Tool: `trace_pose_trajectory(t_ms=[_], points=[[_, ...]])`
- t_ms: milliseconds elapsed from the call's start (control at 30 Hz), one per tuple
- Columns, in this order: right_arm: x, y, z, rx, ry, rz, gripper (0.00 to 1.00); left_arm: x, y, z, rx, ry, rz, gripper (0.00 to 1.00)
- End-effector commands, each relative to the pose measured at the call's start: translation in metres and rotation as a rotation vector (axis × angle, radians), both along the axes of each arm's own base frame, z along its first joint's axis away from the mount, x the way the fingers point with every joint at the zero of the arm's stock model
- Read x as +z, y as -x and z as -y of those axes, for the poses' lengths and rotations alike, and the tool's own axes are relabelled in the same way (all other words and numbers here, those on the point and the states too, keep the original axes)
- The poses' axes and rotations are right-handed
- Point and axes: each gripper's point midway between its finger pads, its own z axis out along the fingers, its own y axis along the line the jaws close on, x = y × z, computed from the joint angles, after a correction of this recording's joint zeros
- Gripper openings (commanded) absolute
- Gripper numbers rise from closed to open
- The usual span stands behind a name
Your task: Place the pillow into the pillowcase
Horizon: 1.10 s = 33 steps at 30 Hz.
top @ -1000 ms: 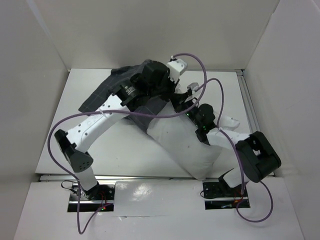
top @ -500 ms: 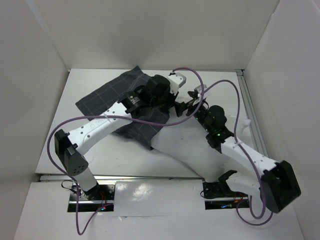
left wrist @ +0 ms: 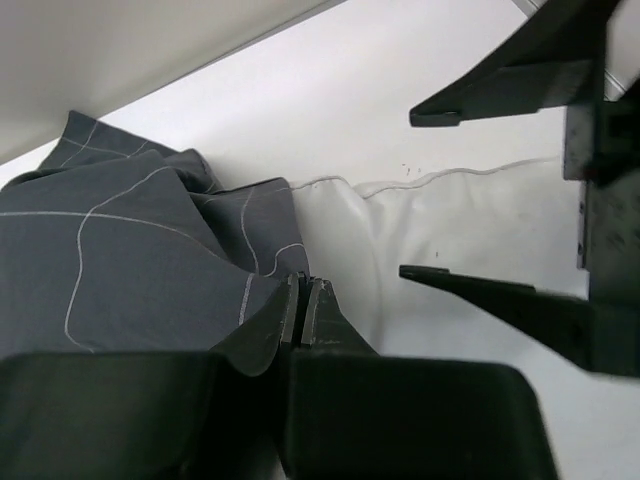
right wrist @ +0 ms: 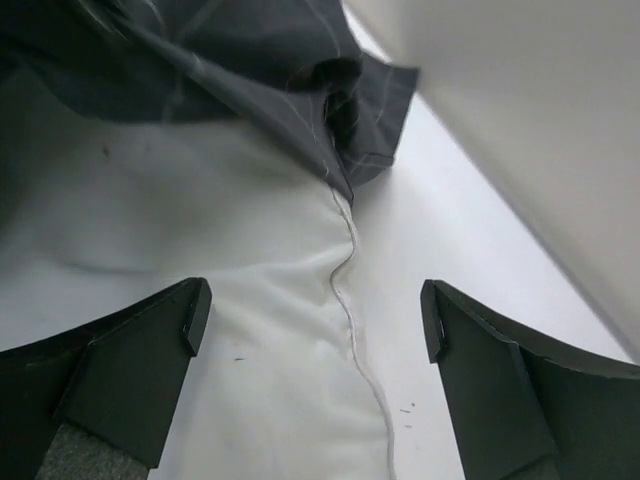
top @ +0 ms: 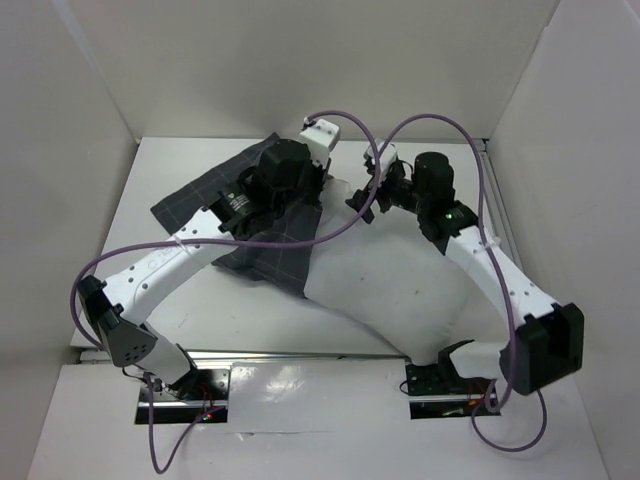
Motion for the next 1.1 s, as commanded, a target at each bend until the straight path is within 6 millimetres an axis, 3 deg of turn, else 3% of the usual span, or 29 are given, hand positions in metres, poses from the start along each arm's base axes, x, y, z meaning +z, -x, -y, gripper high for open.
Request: trace_pose_trajectory(t_ms=[0,67,133,167,200,367,400,433,467,500,600,633,667,700,733,767,833,867,900,1000,1067], points=[[-0.03,0.008,-0.011,0.187,0.017,-0.163,0.99,0.039,-0.001,-0.007,0.034,0.103,0.08,0.0],[-0.026,0.01,-0.023,0.307,0.006,-0.143,0.99,0.039,-0.003,-0.01,0.043,0.103,0.081,0.0],[-0.038,0.017,-0.037,0.439,-0.006,-0.18,0.99,0.039,-0.003,-0.01,0.044,0.103,0.081,0.0],[-0.032,0.019,-0.043,0.495,-0.012,-0.17,0.99,0.035,-0.005,-0.008,0.044,0.096,0.075,0.0],[-0.049,0.025,-0.046,0.547,-0.014,-0.246,0.99,0.035,-0.007,-0.006,0.044,0.096,0.075,0.0],[-0.069,0.043,-0.08,0.733,-0.03,-0.266,0.97,0.032,-0.009,0.003,0.011,0.088,0.067,0.0],[-0.076,0.051,-0.092,0.757,-0.015,-0.28,0.87,0.037,-0.009,0.003,0.011,0.095,0.074,0.0],[-0.086,0.052,-0.099,0.763,-0.008,-0.304,0.42,0.03,-0.011,0.007,0.003,0.086,0.062,0.0],[-0.083,0.045,-0.104,0.695,-0.006,-0.348,0.0,0.031,-0.015,0.011,0.003,0.089,0.064,0.0],[-0.08,0.04,-0.114,0.637,-0.016,-0.367,0.0,0.03,-0.021,0.011,0.008,0.077,0.067,0.0],[-0.027,0.01,-0.12,0.451,-0.122,-0.187,0.0,0.036,-0.03,0.022,-0.005,0.086,0.085,0.0],[0.018,0.016,-0.11,0.403,-0.193,-0.082,0.0,0.039,-0.033,0.024,-0.005,0.09,0.089,0.0],[0.043,0.017,-0.102,0.342,-0.264,-0.017,0.0,0.043,-0.034,0.029,-0.019,0.101,0.094,0.0],[0.04,0.011,-0.084,0.183,-0.367,-0.053,0.0,0.054,-0.038,0.034,-0.02,0.118,0.111,0.0],[0.079,0.014,-0.072,0.142,-0.475,0.064,0.0,0.059,-0.039,0.039,-0.037,0.131,0.116,0.0],[0.113,0.031,-0.055,0.114,-0.554,0.145,0.0,0.064,-0.039,0.043,-0.052,0.142,0.122,0.0],[0.114,0.048,-0.043,0.113,-0.585,0.202,0.0,0.085,-0.038,0.05,-0.085,0.179,0.148,0.0],[0.136,0.068,-0.036,0.157,-0.623,0.291,0.0,0.081,-0.04,0.057,-0.103,0.174,0.135,0.0],[0.134,0.075,-0.038,0.187,-0.621,0.281,0.0,0.098,-0.04,0.059,-0.112,0.202,0.163,0.0],[0.126,0.082,-0.039,0.205,-0.601,0.252,0.0,0.099,-0.037,0.071,-0.15,0.203,0.151,0.0],[0.11,0.077,-0.043,0.205,-0.616,0.212,0.0,0.096,-0.033,0.08,-0.181,0.208,0.148,0.0]])
